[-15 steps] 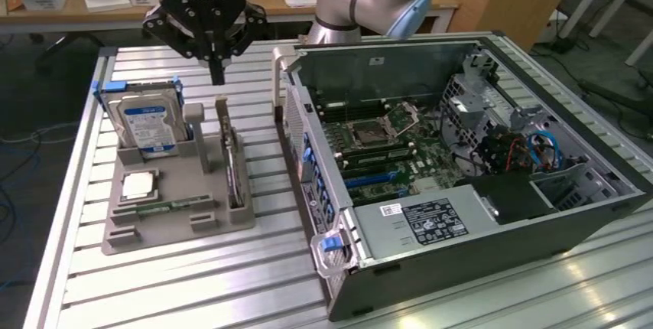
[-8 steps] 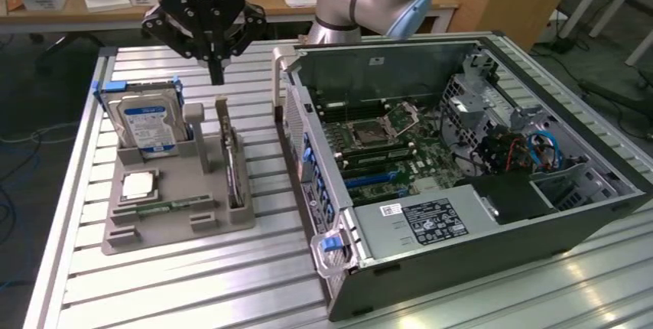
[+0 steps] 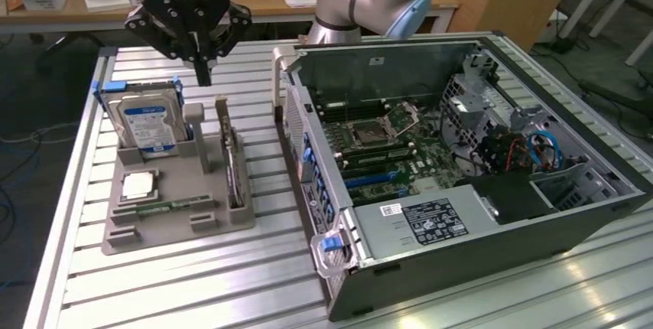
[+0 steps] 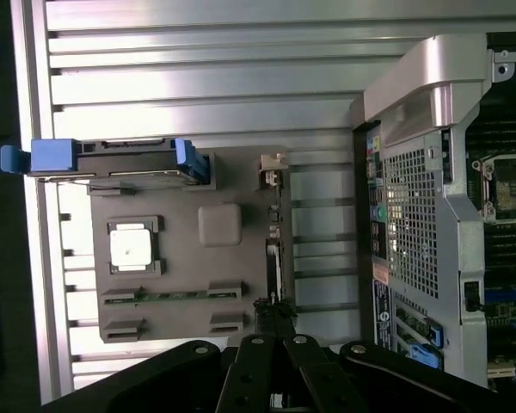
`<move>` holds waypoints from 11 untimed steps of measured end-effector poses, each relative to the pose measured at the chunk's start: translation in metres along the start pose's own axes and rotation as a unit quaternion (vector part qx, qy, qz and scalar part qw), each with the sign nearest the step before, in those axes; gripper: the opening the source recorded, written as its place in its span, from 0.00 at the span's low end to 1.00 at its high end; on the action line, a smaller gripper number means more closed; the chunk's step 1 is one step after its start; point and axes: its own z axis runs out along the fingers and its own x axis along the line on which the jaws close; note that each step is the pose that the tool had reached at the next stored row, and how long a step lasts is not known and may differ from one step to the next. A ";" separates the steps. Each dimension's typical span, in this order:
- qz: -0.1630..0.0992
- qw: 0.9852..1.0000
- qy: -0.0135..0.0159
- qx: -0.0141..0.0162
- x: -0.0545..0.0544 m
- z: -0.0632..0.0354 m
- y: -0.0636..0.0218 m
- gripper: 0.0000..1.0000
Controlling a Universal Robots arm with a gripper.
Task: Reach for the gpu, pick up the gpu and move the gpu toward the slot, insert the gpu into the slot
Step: 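Pick up the gpu and move the gpu toward the slot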
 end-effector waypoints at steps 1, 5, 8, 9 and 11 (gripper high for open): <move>0.000 1.000 0.000 0.000 0.000 0.0000 0.0000 0.10; 0.000 1.000 0.000 0.000 0.000 0.0000 0.0000 0.10; 0.000 1.000 0.000 0.000 0.001 0.0000 0.0000 0.10; 0.000 1.000 0.000 0.000 0.001 0.0000 0.0000 0.10; 0.000 1.000 0.000 0.000 0.001 0.0000 0.0000 0.10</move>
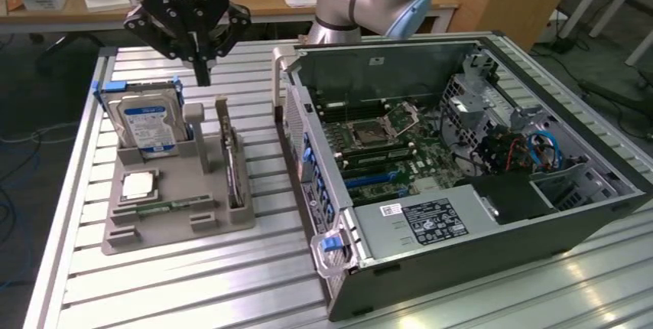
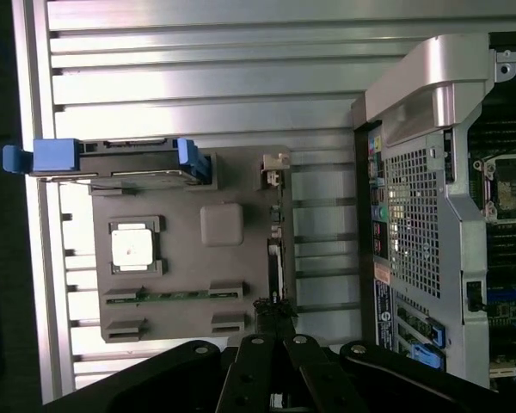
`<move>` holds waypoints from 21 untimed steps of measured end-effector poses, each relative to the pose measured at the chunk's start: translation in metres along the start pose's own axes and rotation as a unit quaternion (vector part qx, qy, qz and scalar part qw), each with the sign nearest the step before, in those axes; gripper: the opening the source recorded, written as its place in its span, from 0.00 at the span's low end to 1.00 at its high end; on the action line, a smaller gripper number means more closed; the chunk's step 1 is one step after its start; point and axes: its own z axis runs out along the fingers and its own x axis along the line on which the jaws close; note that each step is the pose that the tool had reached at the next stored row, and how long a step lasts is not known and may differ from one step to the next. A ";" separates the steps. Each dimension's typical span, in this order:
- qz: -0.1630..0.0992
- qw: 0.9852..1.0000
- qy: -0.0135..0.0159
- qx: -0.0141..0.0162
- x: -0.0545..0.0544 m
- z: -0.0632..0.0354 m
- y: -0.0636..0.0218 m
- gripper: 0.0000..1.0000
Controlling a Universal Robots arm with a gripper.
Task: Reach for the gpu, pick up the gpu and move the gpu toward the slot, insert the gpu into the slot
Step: 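Pick up the gpu and move the gpu toward the slot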
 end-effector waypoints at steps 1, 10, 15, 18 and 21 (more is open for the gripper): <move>0.000 1.000 0.000 0.000 0.000 0.0000 0.0000 0.10; 0.000 1.000 0.000 0.000 0.001 0.0000 0.0000 0.41; -0.014 1.000 0.004 0.009 0.000 0.0038 -0.0002 0.53; -0.030 0.999 0.005 0.009 -0.001 0.0089 -0.0003 0.59; -0.055 0.998 0.006 0.009 -0.001 0.0141 -0.0006 0.59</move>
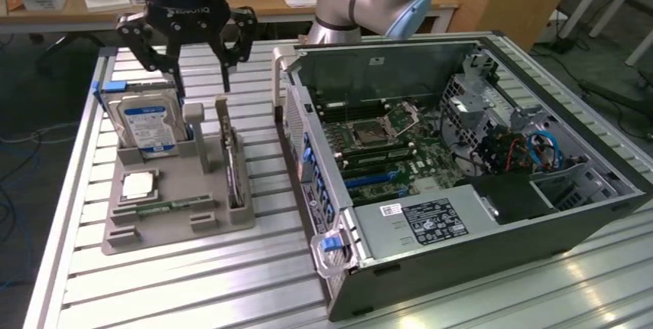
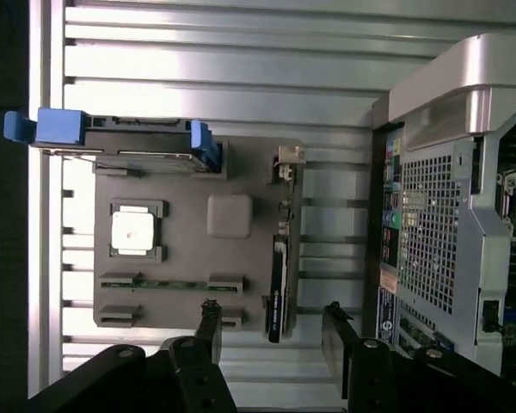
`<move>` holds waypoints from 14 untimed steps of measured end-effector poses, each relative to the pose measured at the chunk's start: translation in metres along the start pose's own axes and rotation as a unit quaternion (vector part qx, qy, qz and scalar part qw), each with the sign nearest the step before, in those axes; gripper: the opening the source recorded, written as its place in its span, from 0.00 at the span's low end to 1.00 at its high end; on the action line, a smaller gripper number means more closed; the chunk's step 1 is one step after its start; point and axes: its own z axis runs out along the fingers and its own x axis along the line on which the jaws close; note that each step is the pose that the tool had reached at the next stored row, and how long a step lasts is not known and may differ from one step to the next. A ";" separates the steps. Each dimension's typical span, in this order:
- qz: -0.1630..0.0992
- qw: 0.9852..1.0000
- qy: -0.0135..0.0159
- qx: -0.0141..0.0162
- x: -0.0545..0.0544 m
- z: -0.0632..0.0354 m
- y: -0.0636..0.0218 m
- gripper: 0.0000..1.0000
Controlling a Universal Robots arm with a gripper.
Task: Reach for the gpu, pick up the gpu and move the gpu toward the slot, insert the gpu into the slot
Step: 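Pick up the gpu and move the gpu toward the slot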
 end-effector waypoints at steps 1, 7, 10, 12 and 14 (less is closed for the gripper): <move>-0.009 1.000 0.000 0.000 0.000 0.0014 0.0000 0.59; -0.035 0.999 0.003 0.001 0.000 0.0105 -0.0004 0.59; -0.027 1.000 0.003 0.003 0.000 0.0157 -0.0006 0.59; -0.009 1.000 0.002 0.003 0.000 0.0194 -0.0006 0.59; 0.008 1.000 0.002 0.003 0.000 0.0231 -0.0007 0.59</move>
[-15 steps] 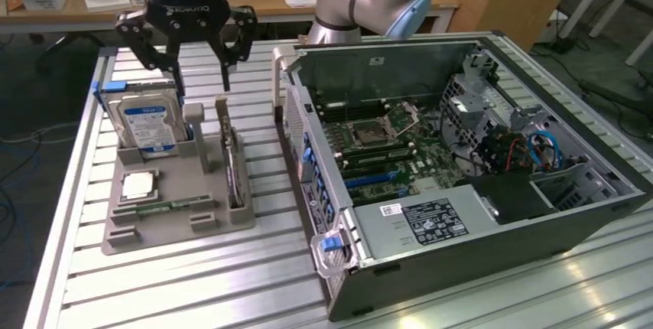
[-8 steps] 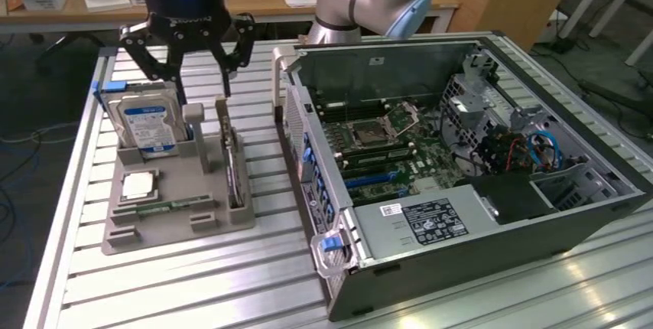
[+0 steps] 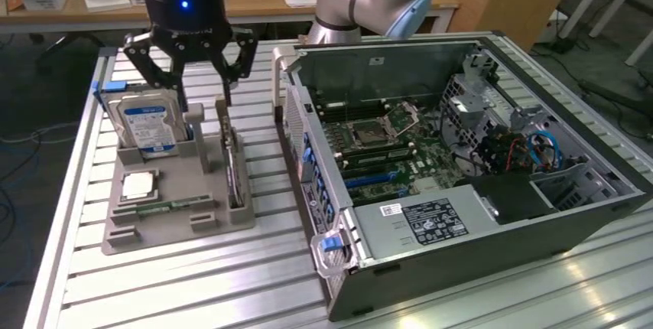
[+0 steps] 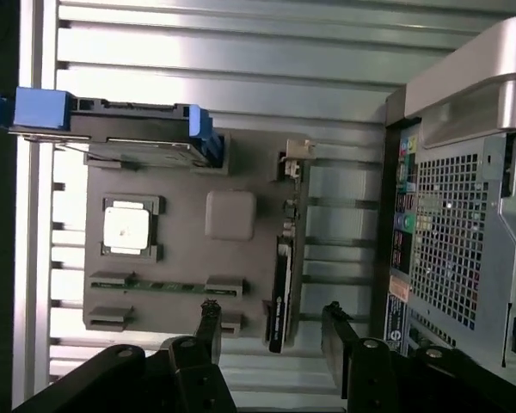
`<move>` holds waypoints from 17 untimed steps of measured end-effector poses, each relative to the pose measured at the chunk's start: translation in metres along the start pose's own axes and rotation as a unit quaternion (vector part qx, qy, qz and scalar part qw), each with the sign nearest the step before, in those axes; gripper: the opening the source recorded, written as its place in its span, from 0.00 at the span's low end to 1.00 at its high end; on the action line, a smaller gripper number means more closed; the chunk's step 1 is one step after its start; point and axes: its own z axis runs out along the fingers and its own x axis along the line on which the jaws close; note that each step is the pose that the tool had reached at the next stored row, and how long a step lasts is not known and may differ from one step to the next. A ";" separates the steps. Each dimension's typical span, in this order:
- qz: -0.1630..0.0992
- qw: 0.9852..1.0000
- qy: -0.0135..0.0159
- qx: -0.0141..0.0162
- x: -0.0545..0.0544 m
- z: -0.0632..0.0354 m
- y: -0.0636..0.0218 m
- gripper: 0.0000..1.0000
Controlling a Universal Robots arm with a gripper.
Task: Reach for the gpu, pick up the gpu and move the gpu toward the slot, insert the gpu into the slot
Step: 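Pick up the gpu and move the gpu toward the slot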
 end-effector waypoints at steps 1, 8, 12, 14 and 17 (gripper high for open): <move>0.008 1.000 0.000 0.000 0.000 0.0018 0.0000 0.59; 0.019 1.000 0.000 0.000 0.000 0.0145 -0.0003 0.59; 0.019 1.000 0.000 0.000 0.000 0.0218 -0.0007 0.59; 0.019 1.000 0.000 0.000 0.000 0.0254 -0.0021 0.59; 0.019 1.000 0.000 0.000 0.001 0.0306 -0.0060 0.59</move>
